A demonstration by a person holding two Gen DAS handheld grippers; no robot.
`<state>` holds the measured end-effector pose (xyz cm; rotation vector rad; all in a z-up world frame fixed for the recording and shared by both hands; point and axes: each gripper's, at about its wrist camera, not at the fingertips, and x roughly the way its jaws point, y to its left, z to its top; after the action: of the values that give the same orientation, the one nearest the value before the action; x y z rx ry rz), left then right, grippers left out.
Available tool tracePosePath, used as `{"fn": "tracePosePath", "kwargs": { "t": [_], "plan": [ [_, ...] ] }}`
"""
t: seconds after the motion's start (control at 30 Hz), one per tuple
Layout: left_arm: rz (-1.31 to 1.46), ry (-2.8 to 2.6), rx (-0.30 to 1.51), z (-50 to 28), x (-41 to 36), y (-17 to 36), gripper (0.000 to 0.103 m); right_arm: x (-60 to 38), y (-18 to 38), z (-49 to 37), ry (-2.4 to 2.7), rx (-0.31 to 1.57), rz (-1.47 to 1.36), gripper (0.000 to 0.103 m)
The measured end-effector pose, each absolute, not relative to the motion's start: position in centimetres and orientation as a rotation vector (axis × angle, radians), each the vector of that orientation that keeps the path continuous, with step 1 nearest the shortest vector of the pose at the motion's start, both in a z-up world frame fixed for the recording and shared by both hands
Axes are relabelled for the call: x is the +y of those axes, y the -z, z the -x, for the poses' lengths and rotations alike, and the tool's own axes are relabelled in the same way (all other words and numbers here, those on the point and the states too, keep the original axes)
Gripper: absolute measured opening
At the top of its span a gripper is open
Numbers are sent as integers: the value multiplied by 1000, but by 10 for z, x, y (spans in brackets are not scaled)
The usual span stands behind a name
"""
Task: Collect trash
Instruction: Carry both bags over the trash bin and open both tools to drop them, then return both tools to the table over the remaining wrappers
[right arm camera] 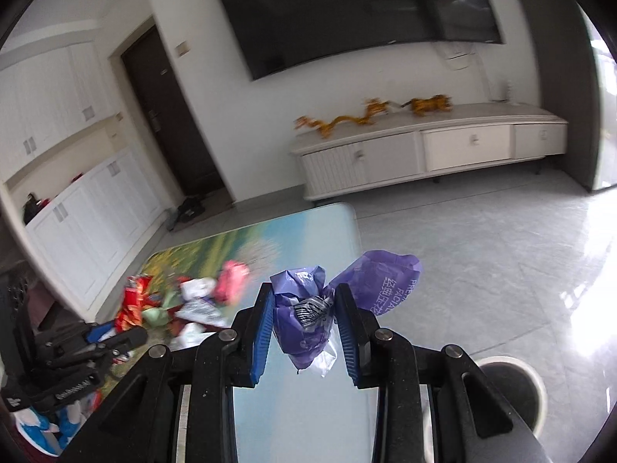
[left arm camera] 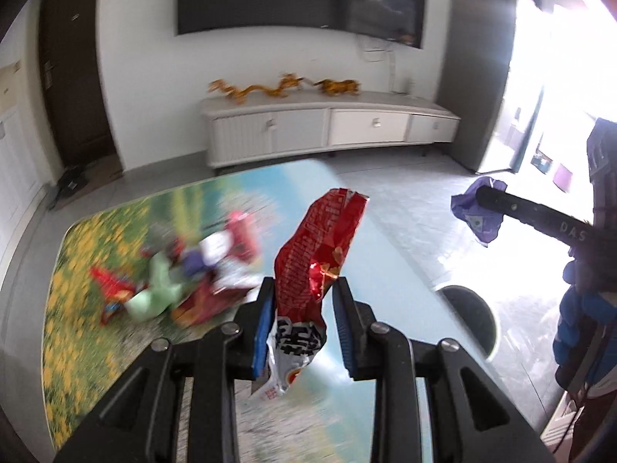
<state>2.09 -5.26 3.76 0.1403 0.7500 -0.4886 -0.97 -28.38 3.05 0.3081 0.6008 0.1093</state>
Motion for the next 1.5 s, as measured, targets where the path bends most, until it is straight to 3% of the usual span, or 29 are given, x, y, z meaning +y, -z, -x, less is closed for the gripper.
{"fn": "tracePosePath", "kwargs": {
  "t": [0.33, 0.73, 0.9, 0.93, 0.97, 1.03, 1.17, 1.5],
  "plan": [
    [-252, 678, 758, -20, -183, -46, 28, -380, -5, 51, 110, 630, -369, 30],
    [-334, 838, 957, -37, -303, 31, 31, -456, 82, 71, 225, 794, -521, 30],
    [-333, 905, 1028, -34, -346, 55, 32, -479, 111, 74, 277, 849, -569, 35],
    [-325, 923, 1045, -33, -351, 59, 38, -480, 113, 75, 286, 855, -573, 39],
    [-316, 939, 1061, -31, -356, 62, 50, -482, 117, 77, 300, 863, -576, 43],
    [-308, 947, 1068, -34, -362, 66, 60, -485, 120, 78, 319, 873, -580, 45],
    [-274, 968, 1086, -38, -363, 69, 60, -488, 122, 79, 343, 883, -585, 45],
    [-237, 826, 921, -48, -291, 24, 60, -471, 85, 80, 290, 797, -563, 45]
  ]
}}
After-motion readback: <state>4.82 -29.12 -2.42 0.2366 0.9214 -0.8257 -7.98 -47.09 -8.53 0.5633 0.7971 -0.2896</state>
